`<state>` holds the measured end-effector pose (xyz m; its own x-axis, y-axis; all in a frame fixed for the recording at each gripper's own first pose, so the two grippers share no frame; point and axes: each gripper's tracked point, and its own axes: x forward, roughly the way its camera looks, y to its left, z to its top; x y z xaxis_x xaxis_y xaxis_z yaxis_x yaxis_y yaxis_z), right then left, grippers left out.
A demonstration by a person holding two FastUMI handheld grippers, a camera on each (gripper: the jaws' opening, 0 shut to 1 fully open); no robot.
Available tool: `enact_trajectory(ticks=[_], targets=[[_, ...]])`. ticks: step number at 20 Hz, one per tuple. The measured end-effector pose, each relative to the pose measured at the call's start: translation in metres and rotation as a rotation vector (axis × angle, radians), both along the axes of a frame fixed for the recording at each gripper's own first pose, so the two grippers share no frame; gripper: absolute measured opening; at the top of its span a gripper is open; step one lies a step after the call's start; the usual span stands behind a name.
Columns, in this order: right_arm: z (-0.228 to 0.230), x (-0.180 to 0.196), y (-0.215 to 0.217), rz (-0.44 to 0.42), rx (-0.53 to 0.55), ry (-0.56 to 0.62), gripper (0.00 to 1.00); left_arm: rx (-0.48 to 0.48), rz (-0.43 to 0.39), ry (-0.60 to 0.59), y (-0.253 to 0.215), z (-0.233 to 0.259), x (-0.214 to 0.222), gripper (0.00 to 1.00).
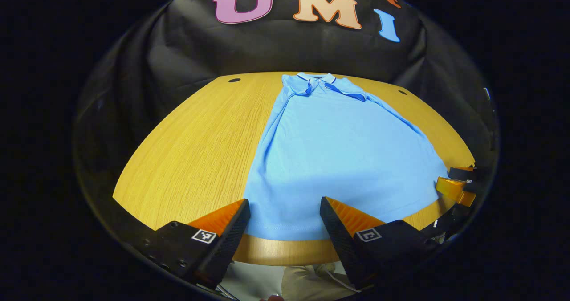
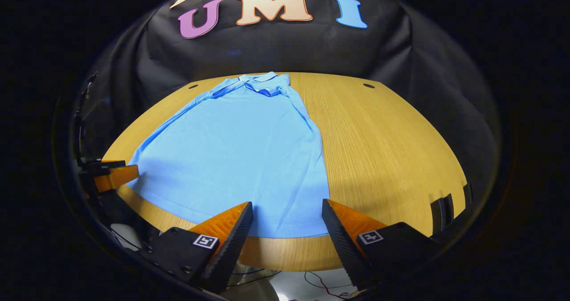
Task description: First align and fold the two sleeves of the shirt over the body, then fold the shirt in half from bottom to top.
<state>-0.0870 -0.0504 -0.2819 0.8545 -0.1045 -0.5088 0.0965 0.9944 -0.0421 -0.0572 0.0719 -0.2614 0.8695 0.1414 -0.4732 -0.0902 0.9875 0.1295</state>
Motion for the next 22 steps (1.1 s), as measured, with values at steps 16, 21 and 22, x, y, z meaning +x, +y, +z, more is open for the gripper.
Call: enact_trajectory(ticks=[16, 21, 22], targets=[[-0.002, -0.004, 0.031, 0.071, 0.094, -0.002, 0.04, -0.019, -0.027, -0.065, -0.032, -0.005, 0.005, 0.00], [0.016, 0.000, 0.030, 0.079, 0.076, -0.015, 0.04, -0.060, 0.012, -0.085, -0.028, 0.017, 0.009, 0.00], [0.023, 0.003, 0.029, 0.078, 0.077, -0.031, 0.04, -0.084, 0.016, -0.105, -0.029, 0.027, 0.012, 0.00]])
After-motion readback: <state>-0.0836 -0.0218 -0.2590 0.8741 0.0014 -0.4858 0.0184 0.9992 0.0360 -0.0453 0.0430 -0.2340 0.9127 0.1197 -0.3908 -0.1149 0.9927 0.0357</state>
